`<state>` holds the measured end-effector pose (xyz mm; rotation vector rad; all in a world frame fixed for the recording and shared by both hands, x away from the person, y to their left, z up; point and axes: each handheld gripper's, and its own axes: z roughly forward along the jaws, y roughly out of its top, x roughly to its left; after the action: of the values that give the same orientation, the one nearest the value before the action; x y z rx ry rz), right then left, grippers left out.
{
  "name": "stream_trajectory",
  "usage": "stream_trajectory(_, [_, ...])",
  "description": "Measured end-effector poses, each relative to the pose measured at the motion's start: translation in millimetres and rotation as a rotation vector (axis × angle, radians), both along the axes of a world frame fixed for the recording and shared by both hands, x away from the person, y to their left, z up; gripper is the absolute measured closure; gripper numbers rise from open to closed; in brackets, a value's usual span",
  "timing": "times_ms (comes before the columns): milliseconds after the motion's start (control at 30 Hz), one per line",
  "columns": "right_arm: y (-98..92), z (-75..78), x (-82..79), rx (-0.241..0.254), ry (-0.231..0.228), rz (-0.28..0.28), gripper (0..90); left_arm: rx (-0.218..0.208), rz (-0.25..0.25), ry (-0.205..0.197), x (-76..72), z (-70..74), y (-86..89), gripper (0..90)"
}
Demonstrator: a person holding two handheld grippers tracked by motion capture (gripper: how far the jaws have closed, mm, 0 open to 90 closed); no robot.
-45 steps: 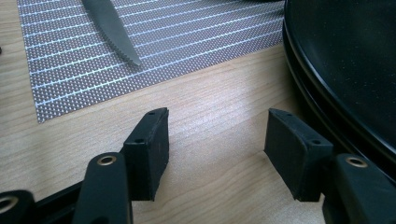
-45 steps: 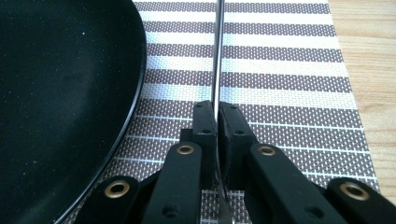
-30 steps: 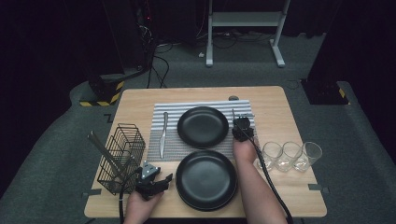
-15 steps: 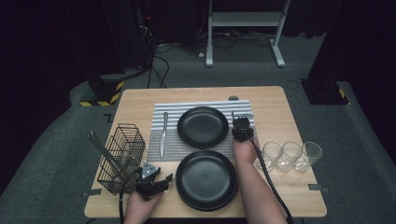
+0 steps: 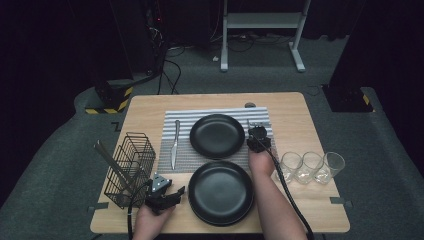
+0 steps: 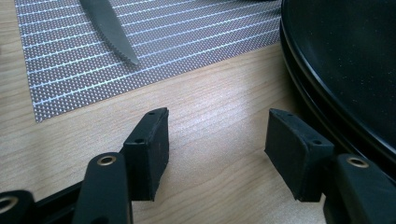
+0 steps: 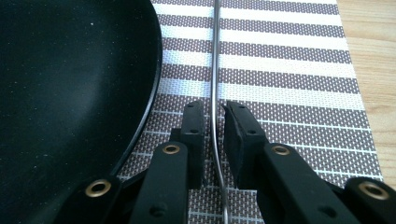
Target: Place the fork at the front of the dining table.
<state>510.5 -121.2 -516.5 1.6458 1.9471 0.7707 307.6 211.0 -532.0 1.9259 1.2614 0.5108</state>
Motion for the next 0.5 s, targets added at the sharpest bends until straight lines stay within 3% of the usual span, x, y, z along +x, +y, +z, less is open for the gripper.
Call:
stream_trajectory(133, [0.5,0.8,-0.6,-0.006,-0.006,-0.001,85.7,0.001,-0.001,0.0,-0.1,0.0,0.0,39.8])
stream_trajectory(500, [1.9,0.0,-1.2,-0.016,-0.018,-0.035,86.3,0.003,-0.004,0.002,-0.2,0.2,0.3,39.8])
